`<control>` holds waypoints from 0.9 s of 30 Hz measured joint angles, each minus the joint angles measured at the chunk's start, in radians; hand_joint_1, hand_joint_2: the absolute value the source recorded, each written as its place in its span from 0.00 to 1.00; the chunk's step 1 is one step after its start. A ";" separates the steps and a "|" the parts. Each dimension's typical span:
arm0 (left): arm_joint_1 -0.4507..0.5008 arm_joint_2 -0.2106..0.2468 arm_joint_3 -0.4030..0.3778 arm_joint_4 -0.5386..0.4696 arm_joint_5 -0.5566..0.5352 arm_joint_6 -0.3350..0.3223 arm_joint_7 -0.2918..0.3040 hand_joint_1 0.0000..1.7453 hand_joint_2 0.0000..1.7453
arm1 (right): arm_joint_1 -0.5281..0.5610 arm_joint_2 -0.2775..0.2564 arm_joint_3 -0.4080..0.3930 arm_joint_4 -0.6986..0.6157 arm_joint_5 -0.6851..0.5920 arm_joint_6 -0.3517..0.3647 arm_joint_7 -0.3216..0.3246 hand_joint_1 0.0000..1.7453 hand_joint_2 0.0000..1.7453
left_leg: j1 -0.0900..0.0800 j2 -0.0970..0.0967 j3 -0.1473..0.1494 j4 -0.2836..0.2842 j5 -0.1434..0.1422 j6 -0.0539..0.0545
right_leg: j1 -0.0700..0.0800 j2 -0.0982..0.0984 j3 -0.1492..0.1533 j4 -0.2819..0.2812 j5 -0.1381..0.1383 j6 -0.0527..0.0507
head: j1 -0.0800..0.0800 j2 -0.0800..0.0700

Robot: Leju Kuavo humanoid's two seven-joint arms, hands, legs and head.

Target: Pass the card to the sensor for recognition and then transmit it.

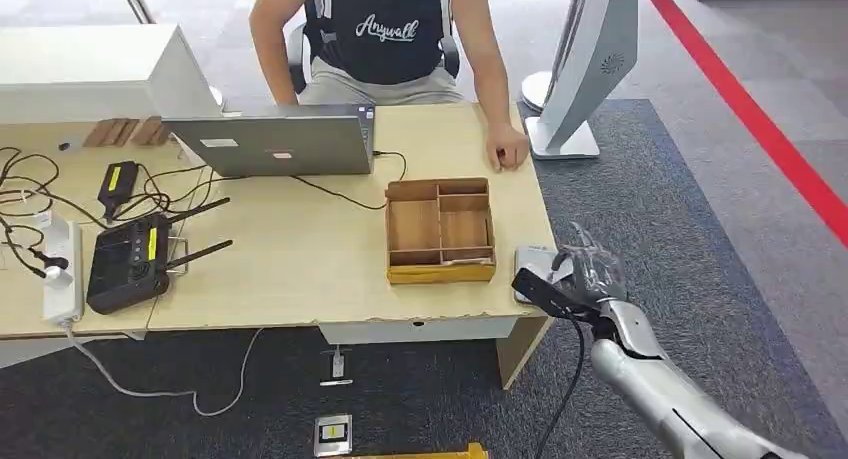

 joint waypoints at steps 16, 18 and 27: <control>0.000 0.000 0.000 0.000 -0.018 -0.012 -0.026 0.00 1.00 | 0.022 0.008 -0.002 0.024 -0.019 -0.035 0.010 1.00 1.00 | 0.000 0.000 0.002 0.000 0.000 0.000 | 0.000 0.000 0.002 0.000 0.000 0.000 | 0.000 0.000; 0.000 0.000 0.000 0.000 -0.018 -0.012 -0.026 0.00 1.00 | 0.022 0.008 -0.002 0.024 -0.019 -0.035 0.010 1.00 1.00 | 0.000 0.000 0.002 0.000 0.000 0.000 | 0.000 0.000 0.002 0.000 0.000 0.000 | 0.000 0.000; 0.000 0.000 0.000 0.000 -0.018 -0.013 -0.027 0.00 1.00 | 0.022 0.007 -0.002 0.023 -0.019 -0.034 0.016 1.00 1.00 | 0.000 0.000 0.003 0.000 0.000 0.000 | 0.000 0.000 0.002 0.000 0.000 0.000 | 0.000 0.000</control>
